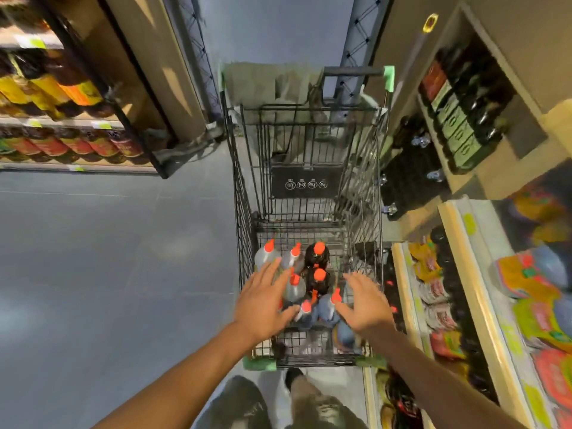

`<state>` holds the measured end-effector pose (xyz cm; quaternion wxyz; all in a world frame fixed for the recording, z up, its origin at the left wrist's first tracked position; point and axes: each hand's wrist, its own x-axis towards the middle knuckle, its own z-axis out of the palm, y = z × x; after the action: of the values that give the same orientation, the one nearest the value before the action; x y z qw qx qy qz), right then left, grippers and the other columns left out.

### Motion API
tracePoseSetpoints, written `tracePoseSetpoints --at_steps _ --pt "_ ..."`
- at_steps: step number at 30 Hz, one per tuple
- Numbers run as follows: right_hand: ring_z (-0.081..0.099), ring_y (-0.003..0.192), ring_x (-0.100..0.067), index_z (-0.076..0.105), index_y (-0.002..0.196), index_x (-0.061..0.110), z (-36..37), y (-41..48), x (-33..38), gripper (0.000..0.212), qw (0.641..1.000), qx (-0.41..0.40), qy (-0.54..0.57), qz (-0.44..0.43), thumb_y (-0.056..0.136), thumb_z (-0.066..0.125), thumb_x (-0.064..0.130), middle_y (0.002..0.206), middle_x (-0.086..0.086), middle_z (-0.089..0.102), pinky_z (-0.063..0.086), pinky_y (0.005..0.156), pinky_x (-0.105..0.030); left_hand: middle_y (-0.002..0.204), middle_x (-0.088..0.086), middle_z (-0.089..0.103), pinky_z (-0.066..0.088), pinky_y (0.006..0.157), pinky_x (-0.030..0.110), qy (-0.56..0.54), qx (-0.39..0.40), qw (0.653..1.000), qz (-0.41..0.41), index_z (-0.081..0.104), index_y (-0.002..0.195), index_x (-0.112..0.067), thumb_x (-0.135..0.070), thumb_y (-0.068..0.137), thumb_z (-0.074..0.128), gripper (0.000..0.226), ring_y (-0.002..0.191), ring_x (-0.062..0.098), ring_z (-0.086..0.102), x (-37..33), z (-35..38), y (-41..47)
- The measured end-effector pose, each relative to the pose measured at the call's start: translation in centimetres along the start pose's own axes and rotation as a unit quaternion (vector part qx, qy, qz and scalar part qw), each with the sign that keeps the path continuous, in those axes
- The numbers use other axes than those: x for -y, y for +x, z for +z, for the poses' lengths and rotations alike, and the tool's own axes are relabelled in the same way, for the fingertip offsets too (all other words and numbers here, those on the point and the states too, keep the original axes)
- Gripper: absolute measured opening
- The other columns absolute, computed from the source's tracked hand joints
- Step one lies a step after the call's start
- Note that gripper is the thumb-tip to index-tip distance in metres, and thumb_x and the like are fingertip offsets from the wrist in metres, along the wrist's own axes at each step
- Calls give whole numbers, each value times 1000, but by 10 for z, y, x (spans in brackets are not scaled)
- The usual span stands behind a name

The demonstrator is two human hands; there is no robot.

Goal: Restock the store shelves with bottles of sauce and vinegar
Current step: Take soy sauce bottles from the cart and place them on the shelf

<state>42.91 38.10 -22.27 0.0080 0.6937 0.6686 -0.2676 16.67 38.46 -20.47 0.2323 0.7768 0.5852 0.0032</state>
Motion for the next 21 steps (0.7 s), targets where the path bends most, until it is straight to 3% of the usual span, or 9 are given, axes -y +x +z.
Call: tracePoseSetpoints --at_steps 3,5,7,10,15,18,21 --pt "60 124 -29 56 141 14 2 39 -2 62 1000 13 28 3 85 69 35 139 -8 59 48 102 -39 174 0 0 12 128 47 -13 15 1000 2 3 164 -37 -63 95 55 90 160 26 4 1 6 29" --pt "66 109 -22 56 138 18 5 61 0 59 996 66 32 43 84 70 37 130 -4 64 55 91 -37 173 2 3 12 127 46 -26 29 999 -7 7 164 -34 -57 96 59 89 159 28 7 5 12 43" --pt "68 92 -20 58 121 19 11 82 -1 41 992 111 18 66 87 69 38 112 -4 69 57 80 -36 173 4 6 10 127 43 -42 37 998 -19 9 164 -32 -51 96 62 88 159 29 10 10 21 55" --pt "66 104 -29 55 117 22 28 104 -5 30 987 147 16 60 91 65 35 115 -6 66 54 85 -38 173 4 5 3 123 36 -65 60 995 -35 6 165 -30 -47 95 63 92 159 26 8 17 30 67" --pt "56 126 -34 38 147 20 63 139 -13 59 969 225 21 95 97 65 37 144 -12 54 48 102 -43 173 0 9 22 128 44 -121 67 989 -51 15 165 -32 -43 95 64 86 159 24 10 25 35 71" --pt "48 136 -36 23 157 24 74 156 -14 98 956 264 60 113 81 79 52 155 -12 42 44 109 -47 172 0 13 29 125 47 -131 65 987 -63 15 164 -33 -38 95 65 86 158 26 16 29 36 72" --pt "47 138 -35 19 159 24 88 169 -16 112 955 264 61 120 74 83 58 157 -13 40 44 109 -48 170 4 19 36 121 48 -139 69 985 -71 20 163 -30 -31 92 69 86 155 30 24 33 39 74"
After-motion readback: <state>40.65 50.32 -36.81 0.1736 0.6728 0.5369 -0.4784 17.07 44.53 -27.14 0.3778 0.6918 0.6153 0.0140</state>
